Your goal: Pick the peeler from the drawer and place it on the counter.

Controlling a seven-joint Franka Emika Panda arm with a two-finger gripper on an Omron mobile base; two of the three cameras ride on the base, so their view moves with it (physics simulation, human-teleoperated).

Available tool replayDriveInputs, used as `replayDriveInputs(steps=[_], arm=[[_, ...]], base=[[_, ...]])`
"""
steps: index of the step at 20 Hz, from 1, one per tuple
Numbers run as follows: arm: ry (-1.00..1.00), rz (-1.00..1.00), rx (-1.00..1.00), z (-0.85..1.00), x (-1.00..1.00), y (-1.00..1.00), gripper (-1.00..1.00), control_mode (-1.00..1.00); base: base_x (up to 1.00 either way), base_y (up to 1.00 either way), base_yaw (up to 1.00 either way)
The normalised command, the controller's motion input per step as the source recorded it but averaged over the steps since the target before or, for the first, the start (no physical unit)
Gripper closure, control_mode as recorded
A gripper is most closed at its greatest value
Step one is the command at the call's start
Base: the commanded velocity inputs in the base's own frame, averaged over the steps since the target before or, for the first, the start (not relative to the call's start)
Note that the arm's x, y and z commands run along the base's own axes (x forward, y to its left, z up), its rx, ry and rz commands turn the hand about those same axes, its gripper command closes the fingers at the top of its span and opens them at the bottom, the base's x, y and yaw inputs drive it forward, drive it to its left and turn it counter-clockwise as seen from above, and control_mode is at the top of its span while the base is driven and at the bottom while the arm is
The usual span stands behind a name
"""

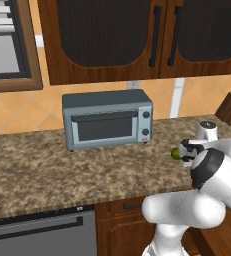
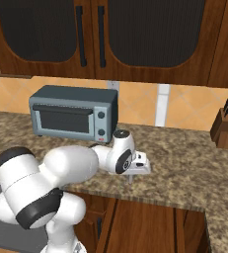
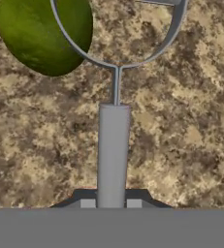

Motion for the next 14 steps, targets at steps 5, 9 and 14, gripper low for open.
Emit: replayDriveInputs(steps=[5, 9, 14], arm=[[0.0, 0.0, 0.0, -0.46, 0.04, -0.08, 1.0, -1.0], [0.0, 0.0, 0.0, -0.31, 0.23, 0.0, 1.0, -1.0], [0.0, 0.0, 0.0, 0.0, 0.03, 0.0, -1.0, -1.0]], base=[[0.0, 0.0, 0.0], [0.0, 0.0, 0.0], [0.0, 0.0, 0.0]])
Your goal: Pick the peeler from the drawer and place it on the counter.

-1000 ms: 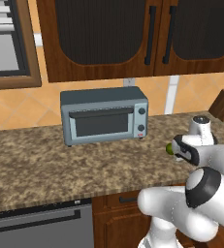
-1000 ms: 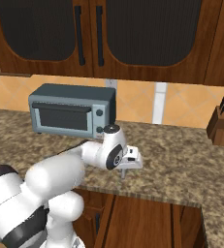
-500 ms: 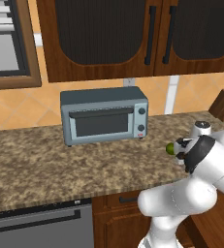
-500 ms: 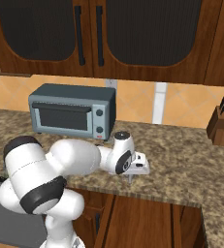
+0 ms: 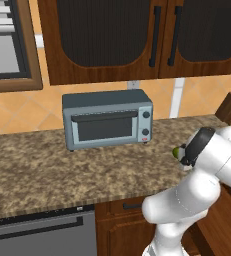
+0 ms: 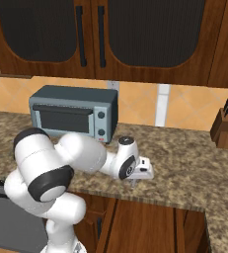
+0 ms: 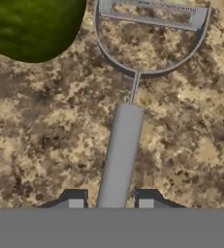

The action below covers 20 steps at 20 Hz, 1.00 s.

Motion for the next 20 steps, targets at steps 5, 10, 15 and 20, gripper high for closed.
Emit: replayDriveInputs(steps=[5, 10, 15, 20], arm=[[0.0, -0.01, 0.0, 0.06, 0.0, 0.0, -1.0, -1.0], [-0.05, -0.05, 0.0, 0.66, -0.21, 0.29, -1.0, -1.0], [-0.04, -0.03, -0.01, 0.69, -0.45, 0.91, -1.0, -1.0], [-0.03, 0.0, -0.07, 0.7, -0.62, 1.0, -1.0, -1.0]], base=[[0.0, 0.0, 0.0], [0.0, 0.0, 0.0], [0.0, 0.0, 0.0], [0.0, 0.0, 0.0]])
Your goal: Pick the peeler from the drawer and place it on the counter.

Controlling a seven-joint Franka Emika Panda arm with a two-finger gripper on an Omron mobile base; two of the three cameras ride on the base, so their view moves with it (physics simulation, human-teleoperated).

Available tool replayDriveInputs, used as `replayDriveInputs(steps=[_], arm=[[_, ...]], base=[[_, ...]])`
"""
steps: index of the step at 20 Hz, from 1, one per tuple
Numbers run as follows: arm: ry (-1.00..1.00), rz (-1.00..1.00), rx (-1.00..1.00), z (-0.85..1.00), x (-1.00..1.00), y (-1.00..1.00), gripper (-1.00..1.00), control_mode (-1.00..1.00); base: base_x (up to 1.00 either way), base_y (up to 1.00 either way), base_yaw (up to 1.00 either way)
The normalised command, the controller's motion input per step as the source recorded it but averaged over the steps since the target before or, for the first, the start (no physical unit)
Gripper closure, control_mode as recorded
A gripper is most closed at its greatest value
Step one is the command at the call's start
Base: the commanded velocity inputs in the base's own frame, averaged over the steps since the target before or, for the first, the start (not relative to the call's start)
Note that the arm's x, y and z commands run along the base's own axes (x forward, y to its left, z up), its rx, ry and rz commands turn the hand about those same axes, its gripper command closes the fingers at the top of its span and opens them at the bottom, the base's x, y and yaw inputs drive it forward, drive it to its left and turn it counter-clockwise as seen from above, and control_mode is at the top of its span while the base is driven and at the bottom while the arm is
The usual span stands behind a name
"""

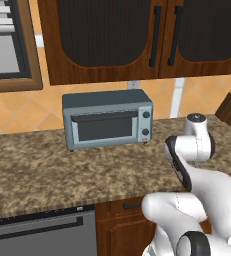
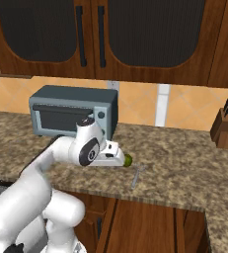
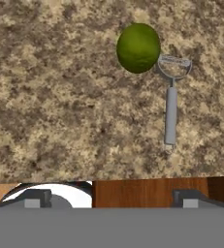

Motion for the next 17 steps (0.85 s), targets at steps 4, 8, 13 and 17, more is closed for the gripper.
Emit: replayDriveInputs(steps=[4, 8, 13, 17], arm=[[0.0, 0.01, -0.02, 0.85, -0.58, 1.0, -1.0, -1.0], [0.0, 0.07, 0.0, 0.99, -0.65, 1.0, -1.0, -1.0], [-0.07, 0.1, 0.0, 1.0, -0.54, 0.96, -1.0, -1.0], [-0.08, 0.05, 0.0, 1.0, -0.3, 0.6, -1.0, -1.0]], base=[[0.0, 0.0, 0.0], [0.0, 0.0, 0.0], [0.0, 0.0, 0.0], [0.0, 0.0, 0.0]])
